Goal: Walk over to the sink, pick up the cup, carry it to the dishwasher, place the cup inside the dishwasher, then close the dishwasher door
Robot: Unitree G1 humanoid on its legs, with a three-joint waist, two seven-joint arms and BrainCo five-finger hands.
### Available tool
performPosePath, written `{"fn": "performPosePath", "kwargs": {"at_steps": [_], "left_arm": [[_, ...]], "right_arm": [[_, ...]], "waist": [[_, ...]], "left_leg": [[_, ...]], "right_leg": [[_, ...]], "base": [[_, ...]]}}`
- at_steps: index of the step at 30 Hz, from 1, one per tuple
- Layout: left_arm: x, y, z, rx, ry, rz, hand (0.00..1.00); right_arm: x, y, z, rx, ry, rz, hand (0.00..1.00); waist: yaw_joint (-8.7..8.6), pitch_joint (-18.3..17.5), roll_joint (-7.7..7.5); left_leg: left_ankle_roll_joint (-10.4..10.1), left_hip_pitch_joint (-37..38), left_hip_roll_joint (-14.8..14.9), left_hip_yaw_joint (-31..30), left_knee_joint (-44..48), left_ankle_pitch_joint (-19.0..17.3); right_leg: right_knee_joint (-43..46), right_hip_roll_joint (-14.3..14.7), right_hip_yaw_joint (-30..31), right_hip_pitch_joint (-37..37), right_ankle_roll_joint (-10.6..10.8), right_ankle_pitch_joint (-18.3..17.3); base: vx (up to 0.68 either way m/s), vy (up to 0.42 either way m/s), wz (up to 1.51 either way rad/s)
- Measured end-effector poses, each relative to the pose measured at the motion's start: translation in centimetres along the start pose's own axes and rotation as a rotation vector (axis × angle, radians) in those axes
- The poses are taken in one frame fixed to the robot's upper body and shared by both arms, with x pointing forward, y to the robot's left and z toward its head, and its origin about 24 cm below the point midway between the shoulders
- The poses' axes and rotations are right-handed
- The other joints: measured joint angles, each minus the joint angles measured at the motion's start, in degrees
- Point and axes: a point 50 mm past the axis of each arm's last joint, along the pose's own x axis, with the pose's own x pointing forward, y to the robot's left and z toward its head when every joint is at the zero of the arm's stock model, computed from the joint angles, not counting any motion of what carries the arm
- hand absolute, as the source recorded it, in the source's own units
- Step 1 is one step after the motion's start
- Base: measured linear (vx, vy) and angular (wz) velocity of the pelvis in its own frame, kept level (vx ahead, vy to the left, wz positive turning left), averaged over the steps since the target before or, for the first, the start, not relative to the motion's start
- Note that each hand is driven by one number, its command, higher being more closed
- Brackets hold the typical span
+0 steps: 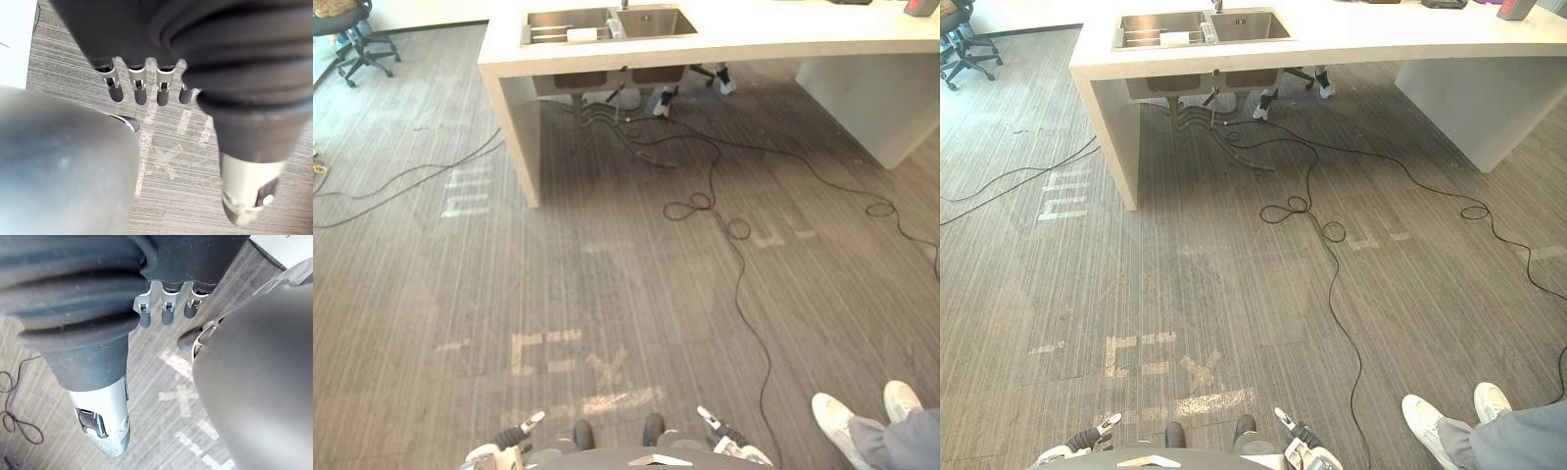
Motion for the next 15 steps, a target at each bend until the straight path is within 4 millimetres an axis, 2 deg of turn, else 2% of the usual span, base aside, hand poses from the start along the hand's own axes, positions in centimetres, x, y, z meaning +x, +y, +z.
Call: {"fn": "performPosePath", "kwargs": {"at_steps": [15], "left_arm": [[-0.13,0.58,0.08,0.022,0.033,0.010,0.00]], "right_arm": [[-0.12,-0.67,-0.96,0.015,0.031,-0.022,0.00]], "waist": [[-0.39,-0.3,-0.70]], "left_leg": [[0.0,-0.4,0.0,0.1,-0.2,0.0]], "right_leg": [[0.0,0.0,-0.1,-0.4,0.3,-0.2]], "base": [[0.00,0.000,0.00]]}}
